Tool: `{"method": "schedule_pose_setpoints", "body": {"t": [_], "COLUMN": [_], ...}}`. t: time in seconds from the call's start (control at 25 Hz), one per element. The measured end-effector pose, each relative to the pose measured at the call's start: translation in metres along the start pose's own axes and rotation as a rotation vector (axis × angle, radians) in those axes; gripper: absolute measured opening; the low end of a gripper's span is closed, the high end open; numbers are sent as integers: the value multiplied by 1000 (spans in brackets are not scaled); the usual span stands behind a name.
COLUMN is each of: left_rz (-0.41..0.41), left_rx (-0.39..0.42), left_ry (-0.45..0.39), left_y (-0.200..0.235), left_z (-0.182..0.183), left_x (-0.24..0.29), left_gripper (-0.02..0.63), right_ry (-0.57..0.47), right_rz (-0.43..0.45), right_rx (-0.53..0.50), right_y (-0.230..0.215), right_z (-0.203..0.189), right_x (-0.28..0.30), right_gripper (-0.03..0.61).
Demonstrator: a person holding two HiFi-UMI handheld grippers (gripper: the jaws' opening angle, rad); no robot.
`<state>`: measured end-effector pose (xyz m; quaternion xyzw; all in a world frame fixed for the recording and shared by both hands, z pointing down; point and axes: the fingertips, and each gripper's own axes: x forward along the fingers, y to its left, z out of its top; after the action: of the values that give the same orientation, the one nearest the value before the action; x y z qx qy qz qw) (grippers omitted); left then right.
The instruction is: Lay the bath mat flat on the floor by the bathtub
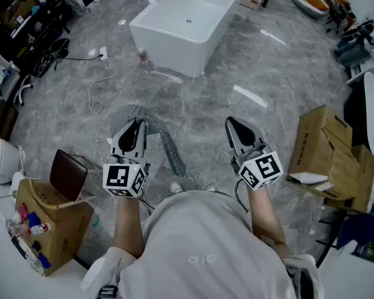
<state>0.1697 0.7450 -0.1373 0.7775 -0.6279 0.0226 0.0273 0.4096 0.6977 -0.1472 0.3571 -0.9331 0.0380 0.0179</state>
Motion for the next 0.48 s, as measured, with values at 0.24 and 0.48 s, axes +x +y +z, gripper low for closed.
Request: {"method": "schedule_pose_setpoints", "body": {"t": [0.24,0.48], "left_rz": [21,30], "left_rx": [-29,-21], "left_ry": [1,16], "left_y": [51,96], "left_z": [-9,-19], "left_x": [-21,-40], "left_gripper": [49,48], "right_ry": [10,-4], "right_rz": [25,19], "right_rx": [2,38], "right_y": [38,64], "right_z": [-3,-13], "right_x": [38,67], "right_gripper": [26,28]}}
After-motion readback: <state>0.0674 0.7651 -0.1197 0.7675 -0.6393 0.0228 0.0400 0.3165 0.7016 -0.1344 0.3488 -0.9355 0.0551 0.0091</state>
